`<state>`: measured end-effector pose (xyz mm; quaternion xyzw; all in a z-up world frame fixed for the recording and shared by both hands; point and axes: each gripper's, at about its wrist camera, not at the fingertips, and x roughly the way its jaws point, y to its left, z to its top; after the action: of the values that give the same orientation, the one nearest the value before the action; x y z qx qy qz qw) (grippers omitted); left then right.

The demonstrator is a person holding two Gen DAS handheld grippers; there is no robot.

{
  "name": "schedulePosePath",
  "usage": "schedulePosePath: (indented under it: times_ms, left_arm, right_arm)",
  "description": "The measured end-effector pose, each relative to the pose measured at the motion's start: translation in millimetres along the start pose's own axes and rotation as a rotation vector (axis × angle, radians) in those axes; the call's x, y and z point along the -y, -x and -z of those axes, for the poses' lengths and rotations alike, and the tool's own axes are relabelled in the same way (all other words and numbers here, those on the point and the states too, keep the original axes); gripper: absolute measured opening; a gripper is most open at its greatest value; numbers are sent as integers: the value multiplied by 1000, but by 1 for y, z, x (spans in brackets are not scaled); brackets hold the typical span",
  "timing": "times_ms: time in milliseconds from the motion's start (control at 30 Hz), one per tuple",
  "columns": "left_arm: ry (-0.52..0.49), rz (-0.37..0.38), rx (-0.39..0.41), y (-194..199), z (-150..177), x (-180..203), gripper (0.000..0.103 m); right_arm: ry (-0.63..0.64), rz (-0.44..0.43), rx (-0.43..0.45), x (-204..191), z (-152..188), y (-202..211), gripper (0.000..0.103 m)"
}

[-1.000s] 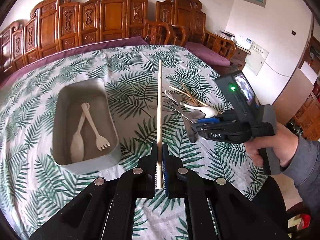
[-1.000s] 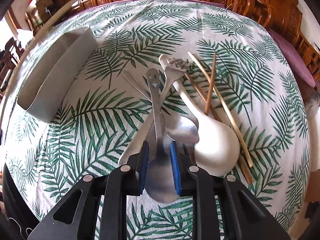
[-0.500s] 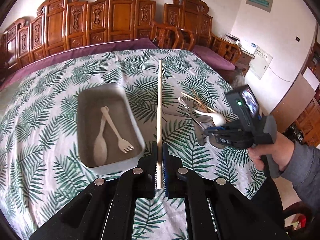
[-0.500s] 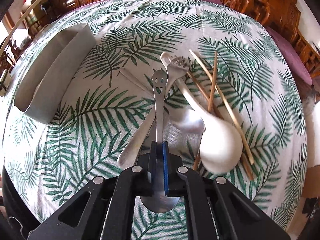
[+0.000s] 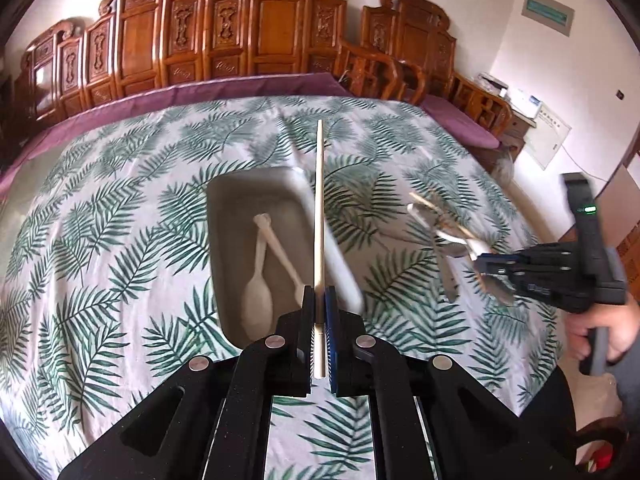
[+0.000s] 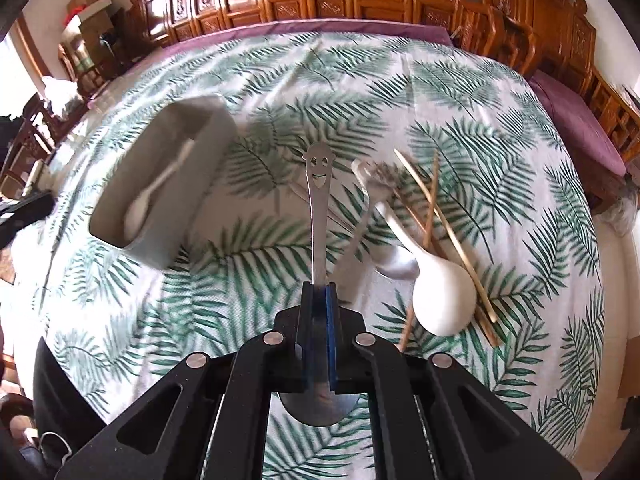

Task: Organize utensils
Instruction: 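Lower the chopstick into the tray and open the left gripper while the right carries the spoon, then lower the smiley metal spoon into the tray and open the right gripper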

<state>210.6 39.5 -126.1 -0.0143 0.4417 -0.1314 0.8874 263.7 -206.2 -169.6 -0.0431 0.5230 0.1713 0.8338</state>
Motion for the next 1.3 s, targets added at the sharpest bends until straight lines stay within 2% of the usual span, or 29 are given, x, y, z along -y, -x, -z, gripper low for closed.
schedulePosePath:
  times_ms: [167, 300, 600, 867, 1000, 1167, 1300]
  left_arm:
    - [38, -34, -51, -29, -1, -24, 4]
    - [65, -31, -71, -42, -6, -37, 4]
    - [72, -19, -104, -65, -9, -41, 4]
    - [56, -29, -77, -63, -13, -40, 9]
    - [68, -39, -45, -49, -15, -48, 18]
    - [68, -73, -21, -32, -16, -57, 19]
    - [58, -93, -1, -18, -16, -64, 36]
  right_arm:
    - [35, -50, 26, -26, -16, 6, 7]
    - [66, -84, 44, -46, -30, 10, 7]
    - [102, -117, 60, -69, -47, 14, 7]
    - [120, -128, 56, -80, -57, 10, 7]
    - [133, -143, 51, -92, -65, 1, 7]
    - [146, -169, 42, -112, -79, -17, 7]
    - [141, -183, 27, -129, -88, -34, 7]
